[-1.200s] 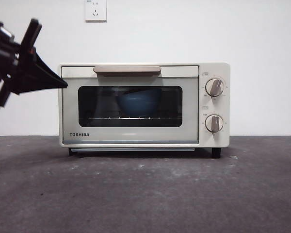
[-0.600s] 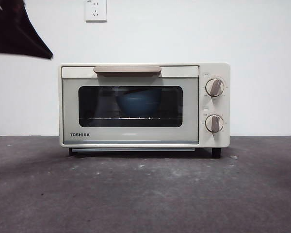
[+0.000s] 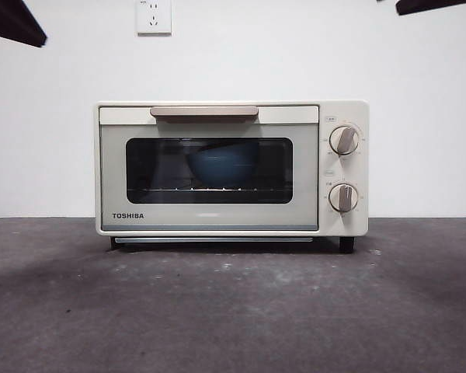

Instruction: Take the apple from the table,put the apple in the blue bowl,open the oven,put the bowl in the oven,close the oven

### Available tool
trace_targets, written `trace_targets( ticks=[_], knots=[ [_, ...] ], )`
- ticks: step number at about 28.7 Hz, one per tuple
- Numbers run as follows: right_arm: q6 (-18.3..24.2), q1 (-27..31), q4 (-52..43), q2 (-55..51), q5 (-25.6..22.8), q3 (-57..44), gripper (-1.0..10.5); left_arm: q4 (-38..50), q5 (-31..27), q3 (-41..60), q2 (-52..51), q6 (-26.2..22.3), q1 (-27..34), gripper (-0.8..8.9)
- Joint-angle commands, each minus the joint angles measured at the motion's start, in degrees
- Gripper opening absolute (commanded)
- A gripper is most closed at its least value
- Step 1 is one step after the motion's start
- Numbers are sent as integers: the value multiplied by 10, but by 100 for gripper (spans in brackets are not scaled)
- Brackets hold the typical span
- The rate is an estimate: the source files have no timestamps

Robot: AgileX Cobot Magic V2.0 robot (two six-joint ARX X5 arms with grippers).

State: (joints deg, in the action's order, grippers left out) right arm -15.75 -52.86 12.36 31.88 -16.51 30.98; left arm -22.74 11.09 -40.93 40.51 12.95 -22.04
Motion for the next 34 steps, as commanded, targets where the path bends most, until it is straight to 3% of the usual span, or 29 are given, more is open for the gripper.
trace_targets(
  ticks=[1,6,10,28,34],
  knots=[
    [19,-6,-14,3,0,2,5,-9,-3,-6,-7,-8,-9,7],
    [28,-6,-29,2,-3,2,5,-17,-3,-6,-13,-7,-11,7],
    [28,-6,-31,2,-33,2,5,-17,-3,-6,-12,-7,-11,7],
    [28,-6,-33,1,-34,2,5,-17,-3,-6,-12,-9,-11,7],
    [28,-6,-33,1,-34,2,5,-12,-11,-5,-36,-165,20,8]
  ],
)
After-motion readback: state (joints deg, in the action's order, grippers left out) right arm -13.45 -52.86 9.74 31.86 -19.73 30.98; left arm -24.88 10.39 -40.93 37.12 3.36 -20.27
